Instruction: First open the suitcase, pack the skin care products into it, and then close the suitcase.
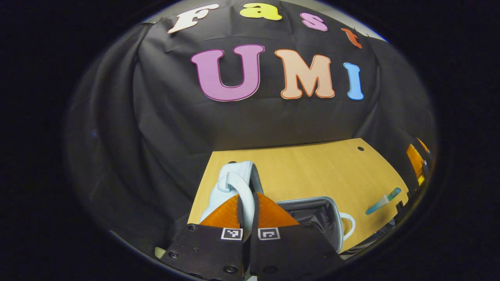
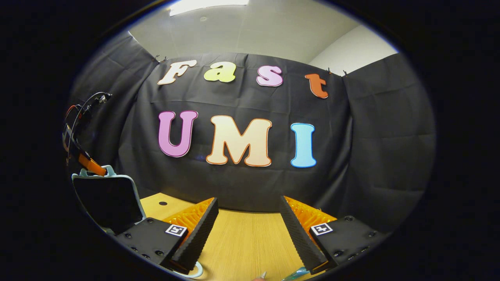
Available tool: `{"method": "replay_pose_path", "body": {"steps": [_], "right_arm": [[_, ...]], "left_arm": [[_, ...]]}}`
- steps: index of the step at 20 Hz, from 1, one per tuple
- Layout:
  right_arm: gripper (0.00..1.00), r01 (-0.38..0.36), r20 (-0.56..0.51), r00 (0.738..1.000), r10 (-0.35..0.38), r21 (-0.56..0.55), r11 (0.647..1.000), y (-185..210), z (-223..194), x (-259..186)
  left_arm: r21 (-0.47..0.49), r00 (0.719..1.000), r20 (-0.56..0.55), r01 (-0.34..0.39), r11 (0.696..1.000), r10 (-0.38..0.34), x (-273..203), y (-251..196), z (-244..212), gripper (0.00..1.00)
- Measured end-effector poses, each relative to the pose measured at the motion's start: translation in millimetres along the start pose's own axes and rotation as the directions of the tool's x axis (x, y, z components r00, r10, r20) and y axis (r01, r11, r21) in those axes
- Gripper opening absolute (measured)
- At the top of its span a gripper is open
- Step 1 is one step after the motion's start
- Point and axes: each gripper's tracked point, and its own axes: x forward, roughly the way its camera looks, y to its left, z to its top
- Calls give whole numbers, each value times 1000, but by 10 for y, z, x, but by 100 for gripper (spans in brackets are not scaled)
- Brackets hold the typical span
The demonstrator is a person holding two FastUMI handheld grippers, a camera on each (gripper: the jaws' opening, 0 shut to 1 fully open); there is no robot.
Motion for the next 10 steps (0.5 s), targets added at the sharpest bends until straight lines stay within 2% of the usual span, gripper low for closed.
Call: {"method": "replay_pose_path", "body": {"steps": [6, 10], "right_arm": [[100, -12, 7, 1000, 13, -17, 1000, 133, 16, 39], [100, -23, -4, 1000, 23, -4, 1000, 201, -21, 42]], "left_arm": [[35, 979, -8, -201, 979, 202, 168, 849, -216, 0], [-65, 970, -44, -242, 968, 240, 260, 1178, -459, 0]]}}
